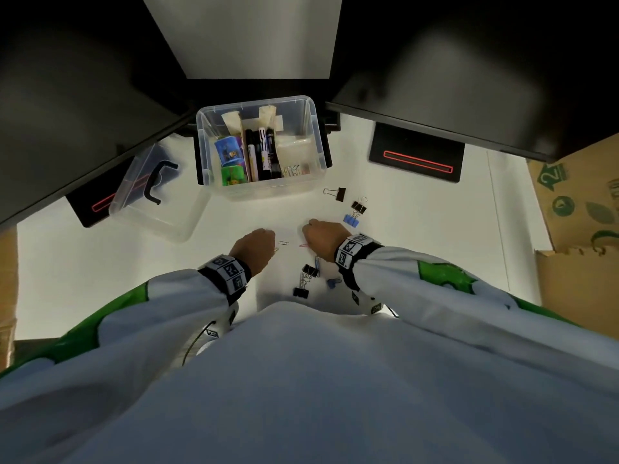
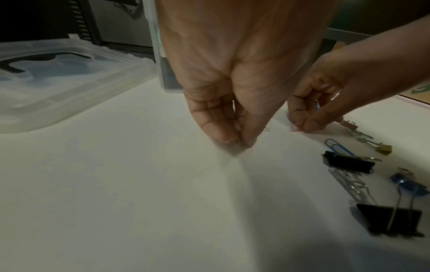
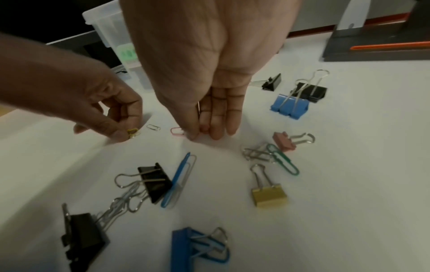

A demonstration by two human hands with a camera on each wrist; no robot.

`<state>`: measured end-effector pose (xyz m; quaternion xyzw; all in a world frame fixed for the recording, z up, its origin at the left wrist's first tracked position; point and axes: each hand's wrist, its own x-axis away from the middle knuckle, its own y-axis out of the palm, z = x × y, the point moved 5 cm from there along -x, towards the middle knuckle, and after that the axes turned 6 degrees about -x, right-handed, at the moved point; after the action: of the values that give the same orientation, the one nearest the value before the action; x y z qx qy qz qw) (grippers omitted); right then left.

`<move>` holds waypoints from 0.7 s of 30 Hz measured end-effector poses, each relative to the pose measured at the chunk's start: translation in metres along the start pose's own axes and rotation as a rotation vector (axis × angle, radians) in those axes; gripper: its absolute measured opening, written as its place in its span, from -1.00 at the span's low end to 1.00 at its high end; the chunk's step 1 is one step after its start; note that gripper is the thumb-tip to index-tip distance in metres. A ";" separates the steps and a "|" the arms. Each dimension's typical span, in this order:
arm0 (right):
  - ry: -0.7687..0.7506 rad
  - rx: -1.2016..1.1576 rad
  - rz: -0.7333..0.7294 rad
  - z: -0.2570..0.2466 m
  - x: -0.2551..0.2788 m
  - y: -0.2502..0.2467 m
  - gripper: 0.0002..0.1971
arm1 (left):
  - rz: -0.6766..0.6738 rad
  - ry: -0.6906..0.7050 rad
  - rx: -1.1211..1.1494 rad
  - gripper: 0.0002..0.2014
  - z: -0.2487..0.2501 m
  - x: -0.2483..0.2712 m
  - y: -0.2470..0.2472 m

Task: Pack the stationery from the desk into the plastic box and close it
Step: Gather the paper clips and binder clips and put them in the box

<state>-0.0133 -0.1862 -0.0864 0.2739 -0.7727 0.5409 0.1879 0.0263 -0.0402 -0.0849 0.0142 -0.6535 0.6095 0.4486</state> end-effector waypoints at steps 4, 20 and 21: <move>0.049 -0.127 0.017 0.016 0.011 -0.002 -0.87 | -0.015 0.073 -0.019 -0.83 0.000 0.002 0.003; 0.071 -0.582 0.360 0.045 0.060 -0.061 -0.94 | 0.047 0.214 0.163 -0.88 0.031 -0.006 -0.033; 0.058 -0.602 0.443 0.041 0.058 -0.076 -0.92 | 0.114 0.233 0.268 -0.89 0.036 -0.002 -0.049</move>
<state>-0.0106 -0.2575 -0.0105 0.0172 -0.9320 0.3247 0.1602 0.0349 -0.0828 -0.0430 -0.0341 -0.5099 0.7130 0.4801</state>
